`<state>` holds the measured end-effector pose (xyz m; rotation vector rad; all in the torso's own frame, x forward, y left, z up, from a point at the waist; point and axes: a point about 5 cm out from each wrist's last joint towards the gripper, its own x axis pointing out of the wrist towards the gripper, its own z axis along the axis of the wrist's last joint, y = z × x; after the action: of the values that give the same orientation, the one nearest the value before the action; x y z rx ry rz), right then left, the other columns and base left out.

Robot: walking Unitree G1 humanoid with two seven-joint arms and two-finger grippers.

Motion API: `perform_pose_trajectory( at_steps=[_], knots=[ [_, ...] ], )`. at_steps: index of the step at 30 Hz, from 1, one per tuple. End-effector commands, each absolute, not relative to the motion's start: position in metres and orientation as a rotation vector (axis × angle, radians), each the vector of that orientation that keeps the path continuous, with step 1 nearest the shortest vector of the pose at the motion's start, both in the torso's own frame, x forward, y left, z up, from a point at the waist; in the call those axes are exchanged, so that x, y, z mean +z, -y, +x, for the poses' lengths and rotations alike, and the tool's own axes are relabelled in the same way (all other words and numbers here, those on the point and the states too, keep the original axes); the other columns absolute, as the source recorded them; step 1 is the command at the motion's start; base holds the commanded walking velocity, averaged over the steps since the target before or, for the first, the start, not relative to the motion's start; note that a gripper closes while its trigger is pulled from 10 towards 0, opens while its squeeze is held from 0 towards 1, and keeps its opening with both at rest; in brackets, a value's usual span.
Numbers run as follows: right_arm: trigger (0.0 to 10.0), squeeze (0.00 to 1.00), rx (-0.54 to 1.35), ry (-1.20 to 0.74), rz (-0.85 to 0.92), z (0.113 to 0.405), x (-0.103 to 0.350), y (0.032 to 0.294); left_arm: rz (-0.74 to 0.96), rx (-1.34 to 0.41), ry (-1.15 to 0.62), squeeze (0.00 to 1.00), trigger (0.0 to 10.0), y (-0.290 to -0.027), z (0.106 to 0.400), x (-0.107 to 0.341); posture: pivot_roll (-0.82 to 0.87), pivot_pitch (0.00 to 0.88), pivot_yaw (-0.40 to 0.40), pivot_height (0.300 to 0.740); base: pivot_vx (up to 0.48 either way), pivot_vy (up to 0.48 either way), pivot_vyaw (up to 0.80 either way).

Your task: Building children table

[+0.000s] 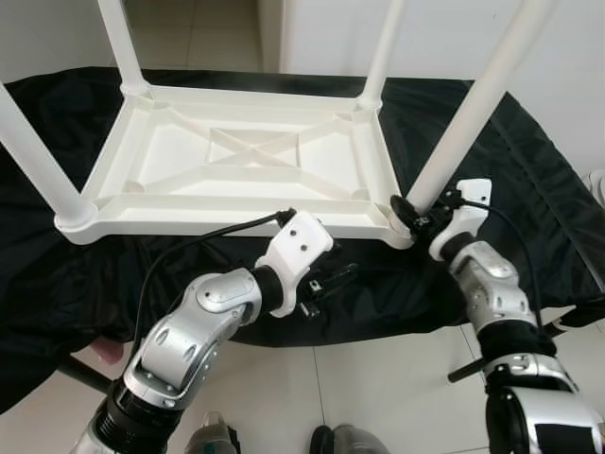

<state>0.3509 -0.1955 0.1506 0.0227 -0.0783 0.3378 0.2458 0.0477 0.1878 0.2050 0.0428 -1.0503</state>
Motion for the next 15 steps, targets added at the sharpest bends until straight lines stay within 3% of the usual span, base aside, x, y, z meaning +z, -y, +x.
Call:
perform_pose_trajectory(
  at_steps=[1,7,15],
  knots=[
    [10.0,0.0,0.331,0.084,0.063,0.351,0.152,0.192,0.207,-1.046,-0.044,0.0,10.0,-0.046,0.243,0.187,0.05,0.061,-0.066,0.74,0.0,0.0,0.0],
    [10.0,0.0,0.228,0.075,0.13,0.346,0.152,0.171,0.205,-1.051,-0.045,0.0,10.0,-0.046,0.243,0.187,0.05,0.058,-0.067,0.74,0.0,0.0,0.0],
    [10.0,0.0,0.141,0.045,0.159,0.343,0.155,0.167,0.205,-1.053,-0.047,0.0,10.0,-0.046,0.242,0.187,0.05,0.06,-0.067,0.74,0.0,0.0,0.0]
  ],
)
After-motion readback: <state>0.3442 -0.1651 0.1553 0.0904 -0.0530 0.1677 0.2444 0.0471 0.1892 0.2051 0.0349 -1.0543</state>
